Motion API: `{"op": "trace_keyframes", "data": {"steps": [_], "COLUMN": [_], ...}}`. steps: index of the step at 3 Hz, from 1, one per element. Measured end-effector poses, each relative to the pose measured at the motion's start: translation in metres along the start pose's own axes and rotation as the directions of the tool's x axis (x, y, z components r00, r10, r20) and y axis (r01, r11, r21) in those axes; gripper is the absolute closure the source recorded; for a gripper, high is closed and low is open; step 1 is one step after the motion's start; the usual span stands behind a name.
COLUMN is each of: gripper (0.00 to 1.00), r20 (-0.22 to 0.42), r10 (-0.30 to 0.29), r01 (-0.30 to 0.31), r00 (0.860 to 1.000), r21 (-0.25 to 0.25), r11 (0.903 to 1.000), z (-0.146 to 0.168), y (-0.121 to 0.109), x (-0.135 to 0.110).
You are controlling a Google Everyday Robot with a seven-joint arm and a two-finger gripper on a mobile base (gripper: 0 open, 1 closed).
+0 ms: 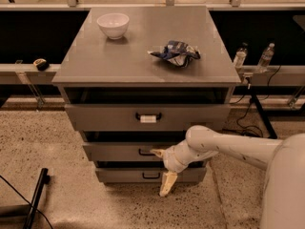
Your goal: Open middle drawer
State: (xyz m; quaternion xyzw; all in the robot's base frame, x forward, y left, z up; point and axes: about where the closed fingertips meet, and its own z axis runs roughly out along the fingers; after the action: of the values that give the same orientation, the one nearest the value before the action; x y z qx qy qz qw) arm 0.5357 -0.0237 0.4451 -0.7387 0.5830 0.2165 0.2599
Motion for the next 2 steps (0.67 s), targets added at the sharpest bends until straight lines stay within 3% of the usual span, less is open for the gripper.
{"op": "trace_keyframes", "data": {"steps": [1,2], "gripper": [0.00,0.00], "r20": [0.005,-0.004], "r10": [-0.006,0.020], "r01": [0.006,-0.020], "r00": [1.000,1.000], "r21": [0.009,0.007], "r11": [0.9999,0.9998], "z": [-0.0016,0.0078], "y": [-0.0077,-0.0104], "x": [-0.0111,-0.0035]}}
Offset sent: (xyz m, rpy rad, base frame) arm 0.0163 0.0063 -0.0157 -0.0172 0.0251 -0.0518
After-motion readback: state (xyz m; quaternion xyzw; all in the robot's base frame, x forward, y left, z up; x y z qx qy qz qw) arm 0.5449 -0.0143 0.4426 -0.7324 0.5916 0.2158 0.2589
